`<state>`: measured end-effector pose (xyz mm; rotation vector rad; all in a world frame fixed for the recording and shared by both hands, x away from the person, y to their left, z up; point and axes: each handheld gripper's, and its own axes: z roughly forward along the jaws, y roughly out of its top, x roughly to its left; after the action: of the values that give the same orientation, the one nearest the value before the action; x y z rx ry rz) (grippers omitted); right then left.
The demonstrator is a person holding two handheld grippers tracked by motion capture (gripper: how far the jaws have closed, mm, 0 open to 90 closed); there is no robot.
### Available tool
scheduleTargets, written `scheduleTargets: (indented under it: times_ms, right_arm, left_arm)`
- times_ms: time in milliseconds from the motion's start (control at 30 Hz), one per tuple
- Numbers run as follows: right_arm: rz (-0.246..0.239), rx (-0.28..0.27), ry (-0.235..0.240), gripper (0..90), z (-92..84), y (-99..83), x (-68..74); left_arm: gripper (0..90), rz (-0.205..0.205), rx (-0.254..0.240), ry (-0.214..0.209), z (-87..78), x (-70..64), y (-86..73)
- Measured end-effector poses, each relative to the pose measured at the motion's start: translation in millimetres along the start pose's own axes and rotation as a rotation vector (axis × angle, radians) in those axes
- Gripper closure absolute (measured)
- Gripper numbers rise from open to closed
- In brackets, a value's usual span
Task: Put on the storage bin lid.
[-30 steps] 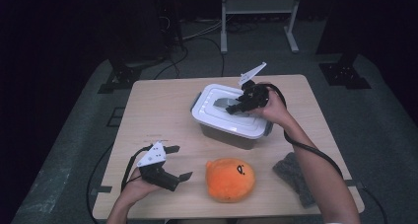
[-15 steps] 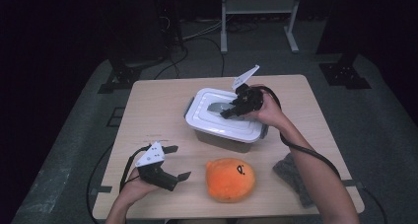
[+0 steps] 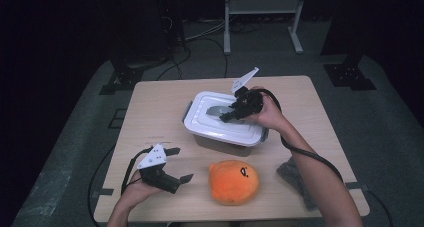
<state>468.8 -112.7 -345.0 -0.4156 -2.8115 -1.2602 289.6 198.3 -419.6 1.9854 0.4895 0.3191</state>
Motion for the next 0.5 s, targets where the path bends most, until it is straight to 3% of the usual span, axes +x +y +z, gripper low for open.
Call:
scheduleTargets:
  times_ms: [500]
  right_arm:
    - [0.011,-0.001,-0.01,65.0,-0.8,-0.7,1.0]
  left_arm:
    - [2.8,0.006,0.004,0.002,0.8,-0.8,-0.2]
